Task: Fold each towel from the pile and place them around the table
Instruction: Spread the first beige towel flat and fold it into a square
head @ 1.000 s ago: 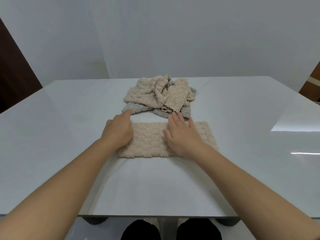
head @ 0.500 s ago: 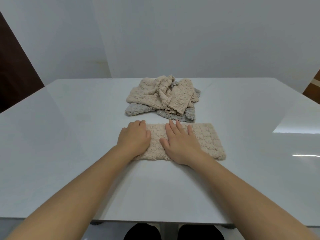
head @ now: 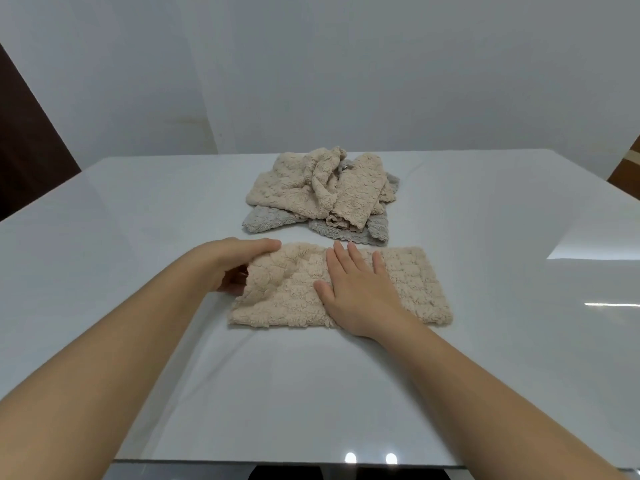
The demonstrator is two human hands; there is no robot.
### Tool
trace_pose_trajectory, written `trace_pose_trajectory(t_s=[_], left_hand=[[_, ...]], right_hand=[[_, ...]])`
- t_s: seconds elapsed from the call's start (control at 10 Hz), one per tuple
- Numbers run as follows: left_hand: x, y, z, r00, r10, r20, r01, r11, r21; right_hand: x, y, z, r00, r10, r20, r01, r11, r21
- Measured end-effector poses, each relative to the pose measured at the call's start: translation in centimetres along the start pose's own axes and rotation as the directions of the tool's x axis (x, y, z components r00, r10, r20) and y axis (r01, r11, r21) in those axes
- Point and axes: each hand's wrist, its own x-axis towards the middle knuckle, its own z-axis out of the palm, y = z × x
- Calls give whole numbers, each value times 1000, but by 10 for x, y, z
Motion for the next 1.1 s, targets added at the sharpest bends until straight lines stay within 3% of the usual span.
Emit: trace_pose_trajectory(t_s=[0.1, 0.2, 0.3, 0.4, 0.5, 0.6, 0.7, 0.8, 0.9, 1.0, 1.1], left_hand=[[-9, -3, 0, 1000, -10, -24, 13, 989, 144], [-11, -1, 0, 996, 58, -72, -53, 996, 72], [-11, 1, 9, 985, 131, -110, -143, 984, -104], [-5, -5, 18, 913, 218, -344, -211, 976, 58], [-4, -12, 25, 821, 323, -471, -206, 937, 284], [-5, -20, 29, 735, 460, -499, -117, 810, 574], [-4, -27, 29, 673, 557, -487, -82, 711, 699], [-8, -28, 18, 639, 586, -499, -60, 684, 727], [-20, -17, 7, 692, 517, -503, -120, 771, 626], [-36, 7, 6, 797, 423, -431, -299, 896, 328], [-54, 35, 24, 867, 403, -293, -422, 907, -2]], right_hand=[[-1, 0, 0, 1000, -4, 5, 4, 1000, 2], [-1, -1, 0, 1000, -7, 5, 7, 1000, -1], [-1, -1, -1, 1000, -5, 4, 5, 1000, 5], [-2, -1, -1, 1000, -5, 0, 5, 1000, 13], [-2, -1, 0, 1000, -7, 2, 7, 1000, 23], [-2, -1, -1, 1000, -7, 20, 7, 999, 37], [-4, -2, -6, 999, -18, 28, 15, 997, 82], [-10, -1, -14, 999, -36, -16, 39, 982, 185], [-16, 5, -28, 994, -27, -107, 69, 908, 413], [-15, 12, -46, 985, 124, -117, 16, 618, 786], [-9, 18, -50, 975, 172, 138, -154, 83, 985]])
